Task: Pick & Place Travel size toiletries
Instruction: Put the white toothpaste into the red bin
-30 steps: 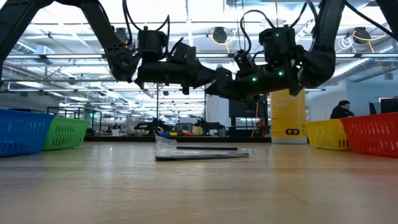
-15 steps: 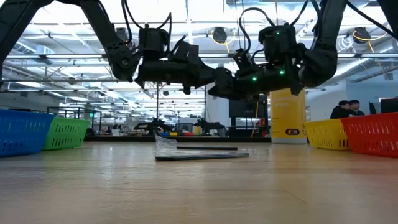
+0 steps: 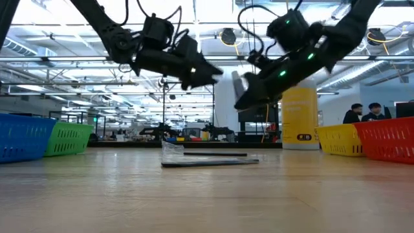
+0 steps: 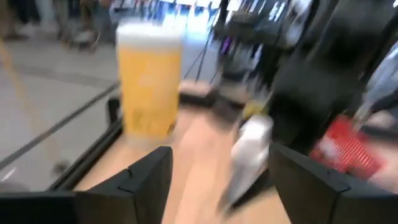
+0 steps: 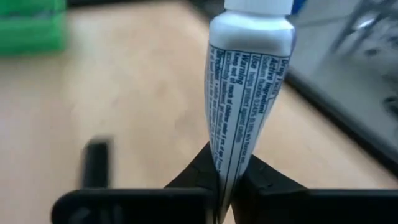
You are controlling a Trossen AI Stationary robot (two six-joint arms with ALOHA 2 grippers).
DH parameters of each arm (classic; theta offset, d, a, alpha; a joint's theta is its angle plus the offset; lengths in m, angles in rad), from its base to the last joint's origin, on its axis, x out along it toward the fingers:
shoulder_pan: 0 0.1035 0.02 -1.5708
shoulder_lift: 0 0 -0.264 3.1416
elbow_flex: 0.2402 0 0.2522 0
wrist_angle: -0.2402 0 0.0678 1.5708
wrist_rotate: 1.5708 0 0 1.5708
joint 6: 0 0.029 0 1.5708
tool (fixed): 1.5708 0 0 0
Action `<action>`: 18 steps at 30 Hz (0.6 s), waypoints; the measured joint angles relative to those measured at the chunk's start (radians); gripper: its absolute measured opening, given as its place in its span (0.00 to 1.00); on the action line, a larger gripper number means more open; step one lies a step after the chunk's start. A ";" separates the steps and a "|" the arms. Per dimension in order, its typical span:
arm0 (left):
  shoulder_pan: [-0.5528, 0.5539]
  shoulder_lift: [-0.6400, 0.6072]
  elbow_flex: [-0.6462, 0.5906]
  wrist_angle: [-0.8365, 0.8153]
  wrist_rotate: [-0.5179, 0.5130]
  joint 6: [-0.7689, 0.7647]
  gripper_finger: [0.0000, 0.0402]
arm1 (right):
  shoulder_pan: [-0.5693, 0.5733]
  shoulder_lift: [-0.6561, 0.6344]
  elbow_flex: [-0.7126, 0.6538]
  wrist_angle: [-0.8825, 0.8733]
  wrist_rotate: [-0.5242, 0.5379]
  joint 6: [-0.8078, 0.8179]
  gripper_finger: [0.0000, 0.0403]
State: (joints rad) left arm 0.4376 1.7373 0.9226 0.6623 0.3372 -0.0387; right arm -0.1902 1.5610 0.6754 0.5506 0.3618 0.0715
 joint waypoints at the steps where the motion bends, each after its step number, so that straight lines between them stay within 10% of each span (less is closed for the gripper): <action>1: -0.003 -0.008 0.000 -0.057 -0.024 0.024 0.67 | -0.005 -0.049 0.000 -0.090 -0.040 0.000 0.02; 9: -0.069 0.125 -0.061 0.055 -0.286 -0.013 0.69 | -0.057 -0.403 0.107 -0.993 -0.431 0.152 0.02; 18: -0.121 0.307 -0.062 0.283 -0.337 -0.091 0.69 | 0.088 -0.481 0.196 -1.743 -0.791 0.547 0.02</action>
State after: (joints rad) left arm 0.3166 2.0441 0.8601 0.9450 0.0001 -0.1296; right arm -0.1019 1.0804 0.8719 -1.1924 -0.4293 0.6187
